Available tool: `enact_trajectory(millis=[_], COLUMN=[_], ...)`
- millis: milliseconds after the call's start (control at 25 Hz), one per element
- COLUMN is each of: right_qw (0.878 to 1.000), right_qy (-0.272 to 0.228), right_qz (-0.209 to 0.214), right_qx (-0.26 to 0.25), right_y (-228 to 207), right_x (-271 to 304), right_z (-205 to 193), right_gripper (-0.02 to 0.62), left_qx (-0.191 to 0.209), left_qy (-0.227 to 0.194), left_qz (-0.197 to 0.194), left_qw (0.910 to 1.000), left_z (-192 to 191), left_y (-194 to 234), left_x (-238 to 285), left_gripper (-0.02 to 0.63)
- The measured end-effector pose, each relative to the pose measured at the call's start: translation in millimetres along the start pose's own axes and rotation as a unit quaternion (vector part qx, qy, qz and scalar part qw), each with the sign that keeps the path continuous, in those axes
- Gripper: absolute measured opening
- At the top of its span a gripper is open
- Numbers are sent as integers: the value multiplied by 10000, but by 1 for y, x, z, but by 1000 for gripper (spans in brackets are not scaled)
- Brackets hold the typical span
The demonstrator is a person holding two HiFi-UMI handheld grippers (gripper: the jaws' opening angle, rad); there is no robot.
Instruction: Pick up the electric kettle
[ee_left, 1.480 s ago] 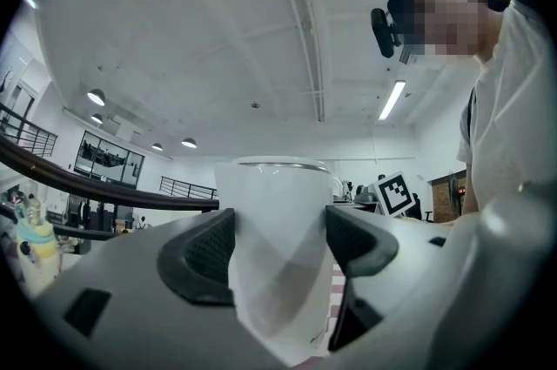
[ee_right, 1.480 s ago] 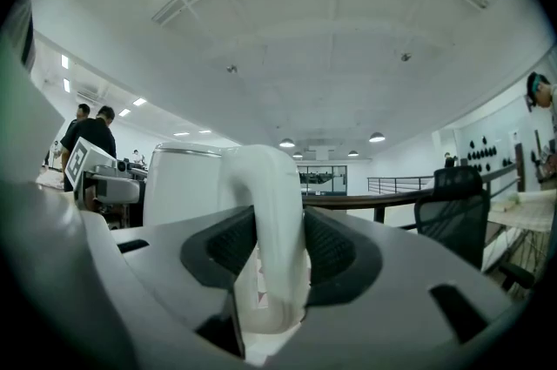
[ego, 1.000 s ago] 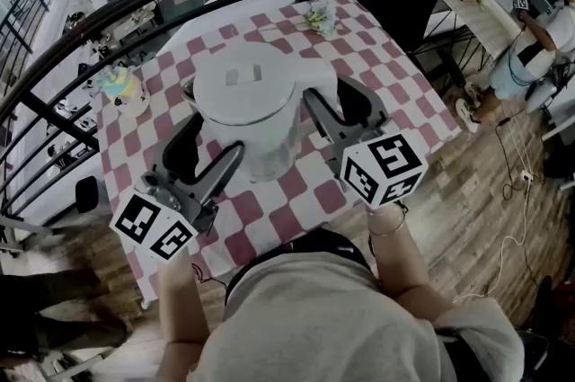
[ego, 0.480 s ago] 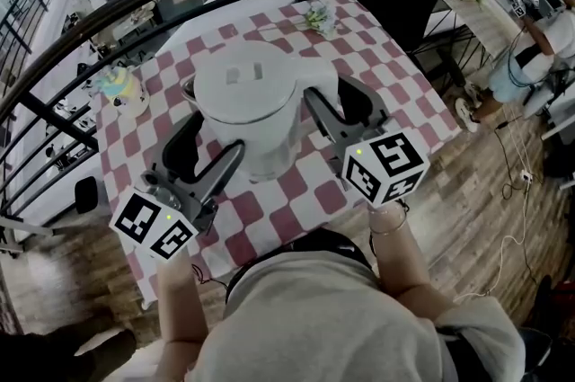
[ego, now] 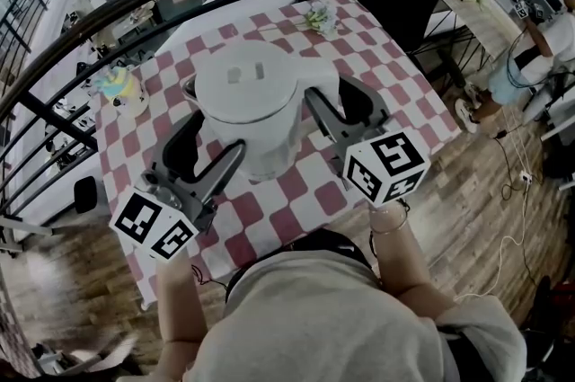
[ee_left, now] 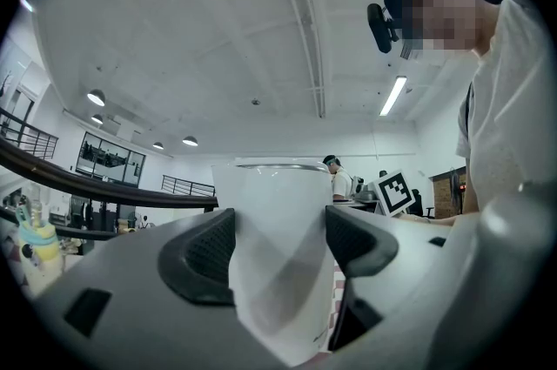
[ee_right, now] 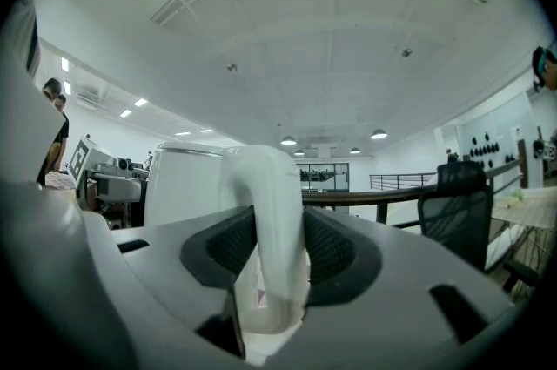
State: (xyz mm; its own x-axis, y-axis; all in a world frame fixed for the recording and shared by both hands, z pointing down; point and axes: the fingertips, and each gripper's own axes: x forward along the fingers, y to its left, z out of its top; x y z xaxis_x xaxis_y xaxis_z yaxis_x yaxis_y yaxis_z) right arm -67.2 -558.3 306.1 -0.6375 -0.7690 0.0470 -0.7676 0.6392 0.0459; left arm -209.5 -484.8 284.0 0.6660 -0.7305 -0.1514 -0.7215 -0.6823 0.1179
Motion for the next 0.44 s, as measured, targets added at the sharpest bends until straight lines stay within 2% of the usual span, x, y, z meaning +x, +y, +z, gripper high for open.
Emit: enact_trajectory(millis=[440], right_qw=[10000], right_qy=[61], right_qz=[-4], right_qx=[-10], right_y=[-2], right_x=[6], right_z=[-4], right_gripper=[173], left_qx=[-94], left_qy=[62], left_qz=[52], left_qw=[9999], left_z=[-6], left_y=[6], left_x=[2], left_gripper=[350])
